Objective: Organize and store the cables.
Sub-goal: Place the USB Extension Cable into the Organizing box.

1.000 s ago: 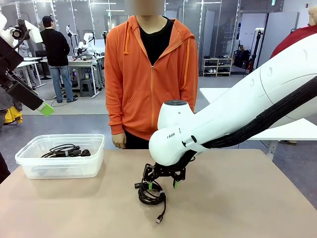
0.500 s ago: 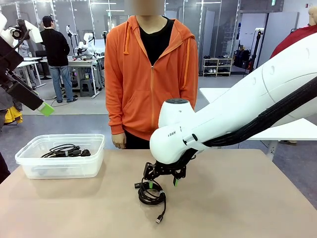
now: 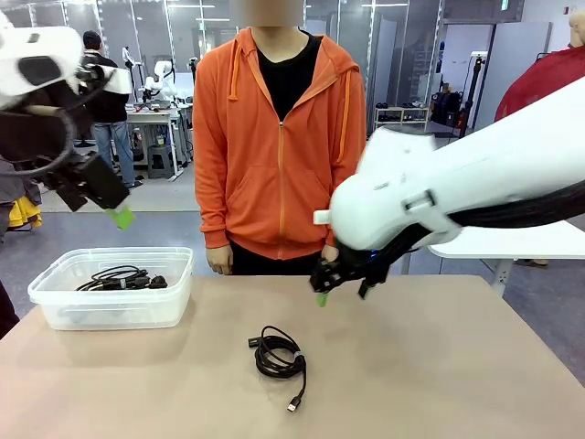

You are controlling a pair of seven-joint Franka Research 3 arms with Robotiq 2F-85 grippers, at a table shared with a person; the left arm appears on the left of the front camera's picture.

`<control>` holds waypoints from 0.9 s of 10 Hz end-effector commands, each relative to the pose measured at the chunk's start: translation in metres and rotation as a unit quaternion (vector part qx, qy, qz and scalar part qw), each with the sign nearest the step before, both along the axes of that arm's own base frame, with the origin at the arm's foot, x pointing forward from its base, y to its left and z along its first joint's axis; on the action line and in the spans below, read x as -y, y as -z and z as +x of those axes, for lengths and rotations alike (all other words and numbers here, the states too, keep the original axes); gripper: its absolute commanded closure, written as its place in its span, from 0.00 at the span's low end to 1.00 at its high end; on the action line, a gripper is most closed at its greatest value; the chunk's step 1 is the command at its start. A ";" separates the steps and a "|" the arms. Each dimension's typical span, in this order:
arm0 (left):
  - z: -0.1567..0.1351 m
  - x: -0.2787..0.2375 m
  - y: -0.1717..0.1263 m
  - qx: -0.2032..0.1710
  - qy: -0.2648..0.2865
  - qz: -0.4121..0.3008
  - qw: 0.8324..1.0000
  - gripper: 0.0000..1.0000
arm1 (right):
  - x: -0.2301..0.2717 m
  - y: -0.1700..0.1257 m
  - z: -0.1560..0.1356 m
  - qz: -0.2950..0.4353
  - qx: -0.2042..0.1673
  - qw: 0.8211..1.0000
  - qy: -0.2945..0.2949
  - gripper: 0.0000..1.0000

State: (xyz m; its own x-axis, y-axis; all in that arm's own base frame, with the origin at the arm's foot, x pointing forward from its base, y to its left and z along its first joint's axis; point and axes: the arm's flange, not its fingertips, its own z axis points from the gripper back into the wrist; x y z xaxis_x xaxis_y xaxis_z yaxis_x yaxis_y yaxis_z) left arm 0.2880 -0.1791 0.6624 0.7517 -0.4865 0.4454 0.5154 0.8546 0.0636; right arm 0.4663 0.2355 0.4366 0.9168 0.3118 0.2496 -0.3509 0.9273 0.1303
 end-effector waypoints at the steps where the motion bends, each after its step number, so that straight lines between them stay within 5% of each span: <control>1: 0.006 0.020 -0.010 -0.044 -0.042 -0.003 0.998 0.00 | 0.062 -0.020 -0.024 0.009 0.010 1.000 -0.019 0.00; 4: 0.016 0.069 0.009 -0.047 -0.010 0.005 0.999 0.00 | 0.142 -0.056 -0.049 -0.014 0.041 0.999 0.031 0.00; 9: 0.088 0.179 0.060 -0.076 -0.017 0.057 0.995 0.00 | 0.230 -0.091 -0.095 -0.018 0.069 0.993 0.093 0.00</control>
